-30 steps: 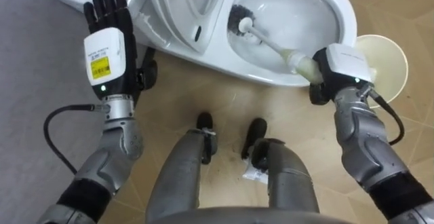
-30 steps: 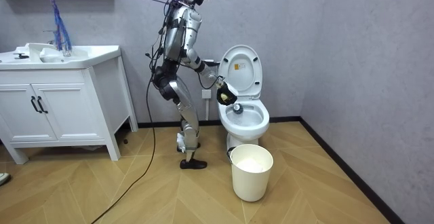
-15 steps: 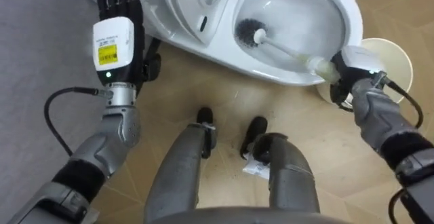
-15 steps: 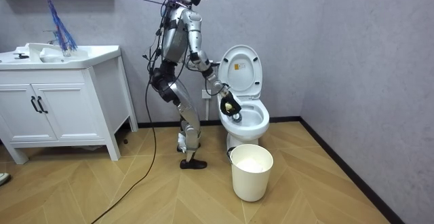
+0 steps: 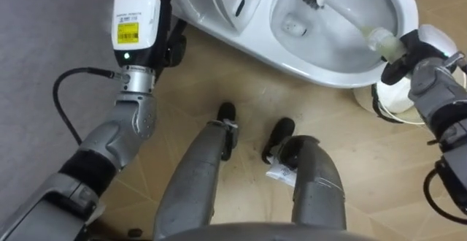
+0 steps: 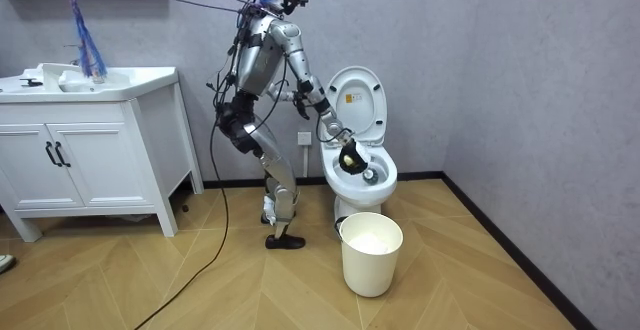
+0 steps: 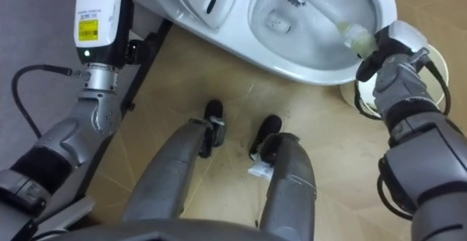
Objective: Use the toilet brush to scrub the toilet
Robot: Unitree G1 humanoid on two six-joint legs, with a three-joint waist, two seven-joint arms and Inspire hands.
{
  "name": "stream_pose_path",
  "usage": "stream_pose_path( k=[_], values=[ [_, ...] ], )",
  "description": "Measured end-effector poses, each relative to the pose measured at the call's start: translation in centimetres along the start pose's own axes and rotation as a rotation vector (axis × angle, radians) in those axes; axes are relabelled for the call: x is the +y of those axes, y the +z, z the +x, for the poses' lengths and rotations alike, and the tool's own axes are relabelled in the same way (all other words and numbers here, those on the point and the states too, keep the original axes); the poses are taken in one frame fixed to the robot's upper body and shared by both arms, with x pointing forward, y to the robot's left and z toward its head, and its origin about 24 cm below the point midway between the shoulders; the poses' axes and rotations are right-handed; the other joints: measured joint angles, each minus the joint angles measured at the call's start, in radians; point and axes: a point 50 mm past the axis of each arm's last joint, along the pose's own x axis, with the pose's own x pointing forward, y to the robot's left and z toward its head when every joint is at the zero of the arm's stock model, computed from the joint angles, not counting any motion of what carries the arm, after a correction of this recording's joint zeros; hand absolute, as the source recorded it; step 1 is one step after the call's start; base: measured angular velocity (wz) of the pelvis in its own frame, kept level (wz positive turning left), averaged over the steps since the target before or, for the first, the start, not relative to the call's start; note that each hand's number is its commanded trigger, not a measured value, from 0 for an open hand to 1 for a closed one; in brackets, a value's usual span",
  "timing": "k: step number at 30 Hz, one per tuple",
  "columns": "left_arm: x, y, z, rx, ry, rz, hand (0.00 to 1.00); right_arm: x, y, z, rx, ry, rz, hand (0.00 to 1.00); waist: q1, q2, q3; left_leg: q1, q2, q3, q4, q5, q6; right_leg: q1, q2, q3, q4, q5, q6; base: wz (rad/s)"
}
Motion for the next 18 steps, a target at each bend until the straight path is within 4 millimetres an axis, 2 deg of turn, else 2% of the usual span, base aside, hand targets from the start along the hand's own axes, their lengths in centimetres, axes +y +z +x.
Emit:
stream_pose_path(
  k=[3,5,7,9,12,14,18],
  values=[
    [-0.1,0.4,0.5,-0.005,-0.008,-0.009,0.0,0.5,-0.2,-0.1,0.011,0.012,-0.015,1.0,0.009,0.011,-0.0007,0.001,0.001,-0.005,0.004,0.0,0.0,0.006,0.001,-0.005,-0.002,-0.001,0.002,0.04],
    [-0.3,0.6,0.5,0.002,-0.019,-0.009,0.0,0.7,0.1,-0.1,-0.007,0.013,-0.041,1.0,0.015,0.027,-0.0006,0.002,0.0,-0.001,0.004,0.0,0.0,0.006,0.0,-0.003,-0.002,-0.003,0.01,-0.05],
    [-0.4,0.5,0.5,0.007,-0.03,-0.005,0.0,1.1,0.5,-0.2,-0.018,0.022,-0.06,1.0,0.019,0.035,-0.002,0.007,0.0,0.001,0.002,0.0,0.0,0.006,0.002,0.002,-0.002,-0.002,0.01,-0.07],
    [-0.5,0.4,0.2,0.017,-0.04,-0.001,0.0,1.6,0.8,-0.3,-0.028,0.032,-0.076,1.0,0.02,0.041,-0.0046,0.011,0.0,0.003,-0.001,0.001,-0.001,0.006,0.004,0.007,-0.002,-0.002,0.01,-0.07],
    [-0.6,0.2,0.1,0.037,-0.044,0.007,0.0,2.2,1.6,-0.5,-0.049,0.036,-0.133,1.0,0.024,0.063,-0.0093,0.012,0.013,0.006,0.0,-0.001,-0.003,0.013,0.018,0.006,-0.02,0.008,0.005,-0.12],
    [-0.7,0.1,0.0,0.035,-0.056,0.019,0.0,2.9,1.9,-0.7,-0.08,0.024,-0.229,1.0,0.043,0.071,-0.0136,0.017,0.022,0.012,-0.003,-0.003,-0.006,0.016,0.029,0.011,-0.032,0.013,0.004,-0.15],
    [-1.0,-0.1,-0.5,0.048,-0.077,0.02,0.0,3.7,2.2,-1.2,-0.127,0.003,-0.362,1.0,0.044,0.086,-0.0231,0.022,0.029,0.011,-0.005,-0.004,-0.007,0.025,0.038,0.01,-0.044,0.016,0.001,-0.06]
  ],
)
